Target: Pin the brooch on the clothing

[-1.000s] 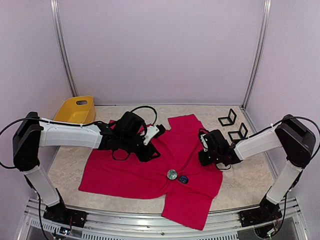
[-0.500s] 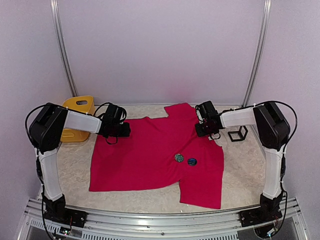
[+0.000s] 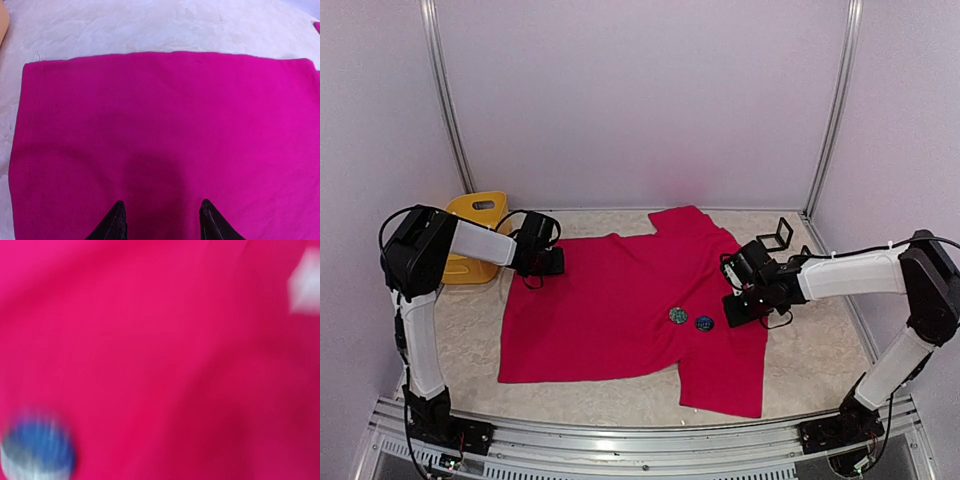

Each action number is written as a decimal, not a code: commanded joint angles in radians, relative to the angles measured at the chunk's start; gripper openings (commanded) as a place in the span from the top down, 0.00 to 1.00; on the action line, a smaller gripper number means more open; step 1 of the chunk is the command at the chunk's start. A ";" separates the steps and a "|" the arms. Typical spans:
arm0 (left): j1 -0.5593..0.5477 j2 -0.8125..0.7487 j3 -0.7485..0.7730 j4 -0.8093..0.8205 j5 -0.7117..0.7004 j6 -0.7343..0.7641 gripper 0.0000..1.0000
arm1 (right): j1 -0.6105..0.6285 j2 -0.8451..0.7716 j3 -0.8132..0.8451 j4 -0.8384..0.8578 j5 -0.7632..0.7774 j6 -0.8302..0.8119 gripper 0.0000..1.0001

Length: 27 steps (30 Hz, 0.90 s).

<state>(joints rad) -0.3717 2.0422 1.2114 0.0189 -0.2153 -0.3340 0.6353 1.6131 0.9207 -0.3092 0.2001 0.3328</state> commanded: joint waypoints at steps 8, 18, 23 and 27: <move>0.025 0.082 0.039 -0.005 -0.050 0.049 0.54 | 0.156 -0.246 -0.305 -0.286 -0.093 0.442 1.00; -0.008 -0.188 -0.106 0.211 0.026 0.111 0.47 | -0.114 -0.486 -0.154 -0.135 -0.100 0.131 0.57; -0.005 -0.496 -0.433 0.467 -0.006 0.057 0.33 | -0.313 -0.566 -0.250 0.282 -0.060 -0.031 0.20; -0.013 -0.709 -0.670 0.646 -0.188 0.072 0.24 | -0.366 -0.606 -0.353 0.492 -0.013 -0.067 0.10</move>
<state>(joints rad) -0.3820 1.4593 0.7185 0.4427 -0.2428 -0.2623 0.3038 1.0416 0.6575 -0.1112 0.1398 0.3721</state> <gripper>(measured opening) 0.738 0.861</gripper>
